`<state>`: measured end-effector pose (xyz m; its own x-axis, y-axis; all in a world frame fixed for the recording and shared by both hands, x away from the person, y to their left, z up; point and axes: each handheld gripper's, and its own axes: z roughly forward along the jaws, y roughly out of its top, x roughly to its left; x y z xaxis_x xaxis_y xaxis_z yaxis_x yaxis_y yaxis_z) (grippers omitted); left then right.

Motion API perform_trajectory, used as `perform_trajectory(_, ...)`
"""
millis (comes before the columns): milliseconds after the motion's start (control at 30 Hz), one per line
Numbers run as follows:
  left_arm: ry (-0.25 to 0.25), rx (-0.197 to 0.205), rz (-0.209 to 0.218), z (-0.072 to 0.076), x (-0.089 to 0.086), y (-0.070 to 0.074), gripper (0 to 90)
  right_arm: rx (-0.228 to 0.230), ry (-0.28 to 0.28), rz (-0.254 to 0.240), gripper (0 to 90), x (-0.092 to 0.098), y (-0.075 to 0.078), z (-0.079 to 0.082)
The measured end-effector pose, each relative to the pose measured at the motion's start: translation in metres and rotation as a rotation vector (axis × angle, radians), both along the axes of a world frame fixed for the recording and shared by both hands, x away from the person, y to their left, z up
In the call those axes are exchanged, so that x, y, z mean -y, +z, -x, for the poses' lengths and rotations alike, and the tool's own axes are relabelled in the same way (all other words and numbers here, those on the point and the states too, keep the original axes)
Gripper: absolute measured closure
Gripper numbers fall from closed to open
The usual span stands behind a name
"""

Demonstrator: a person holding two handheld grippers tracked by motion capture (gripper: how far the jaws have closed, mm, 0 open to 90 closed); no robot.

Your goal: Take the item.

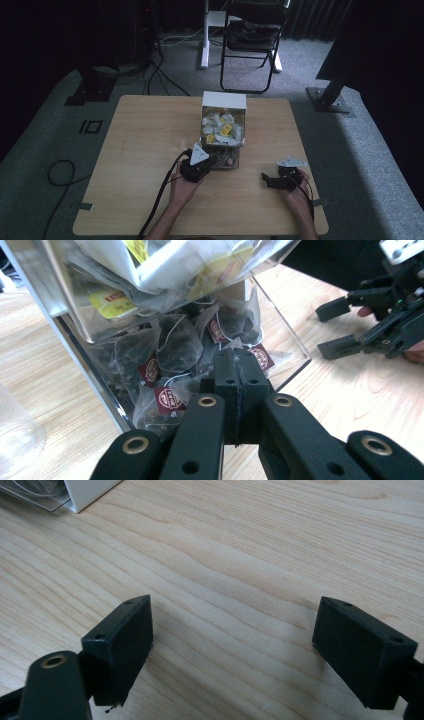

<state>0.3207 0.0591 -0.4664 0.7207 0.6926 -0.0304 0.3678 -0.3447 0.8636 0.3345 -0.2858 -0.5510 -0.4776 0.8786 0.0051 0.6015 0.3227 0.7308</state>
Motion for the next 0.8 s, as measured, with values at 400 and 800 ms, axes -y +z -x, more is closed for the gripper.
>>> perform_trajectory(400,0.002,0.009,0.014,0.005,-0.017,0.011,90.0,0.000,0.000,0.000,16.2,0.000,0.000,0.000)
perform_trajectory(800,0.021,0.007,0.032,0.005,-0.032,0.017,90.0,0.000,0.000,0.000,16.2,0.000,0.000,0.000)
